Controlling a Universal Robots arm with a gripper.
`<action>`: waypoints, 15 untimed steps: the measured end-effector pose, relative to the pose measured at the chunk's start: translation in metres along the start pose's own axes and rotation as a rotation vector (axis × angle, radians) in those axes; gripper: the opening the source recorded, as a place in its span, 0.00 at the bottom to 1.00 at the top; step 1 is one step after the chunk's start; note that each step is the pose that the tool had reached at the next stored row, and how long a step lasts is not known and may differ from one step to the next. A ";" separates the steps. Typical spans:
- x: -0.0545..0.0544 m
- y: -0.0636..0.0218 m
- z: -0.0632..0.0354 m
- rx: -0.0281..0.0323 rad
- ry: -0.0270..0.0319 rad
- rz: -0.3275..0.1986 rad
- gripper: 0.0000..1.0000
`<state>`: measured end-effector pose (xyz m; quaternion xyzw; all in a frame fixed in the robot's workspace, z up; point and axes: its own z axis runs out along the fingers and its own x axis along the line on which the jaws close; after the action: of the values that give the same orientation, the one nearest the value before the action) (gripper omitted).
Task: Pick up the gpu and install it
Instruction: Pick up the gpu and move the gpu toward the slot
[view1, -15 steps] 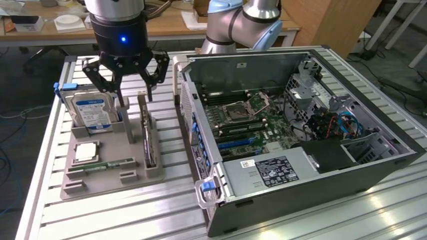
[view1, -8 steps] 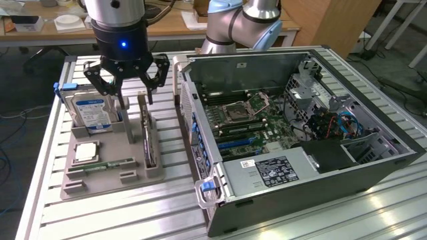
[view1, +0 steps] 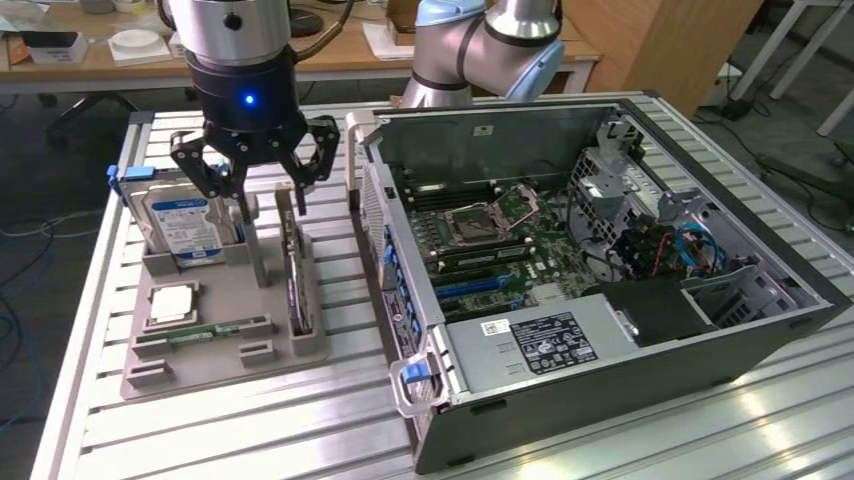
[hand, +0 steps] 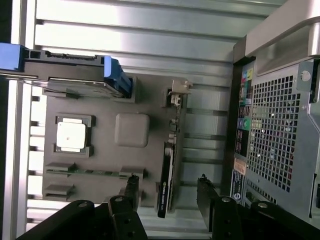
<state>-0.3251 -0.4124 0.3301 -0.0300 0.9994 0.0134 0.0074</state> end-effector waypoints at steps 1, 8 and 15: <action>0.000 0.0000 0.0010 0.0000 0.0001 0.000 0.59; 0.000 -0.0004 0.0083 0.0000 0.0000 0.003 0.59; 0.000 -0.0010 0.0156 0.0000 -0.0001 0.004 0.59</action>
<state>-0.3251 -0.4130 0.3145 -0.0280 0.9995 0.0134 0.0074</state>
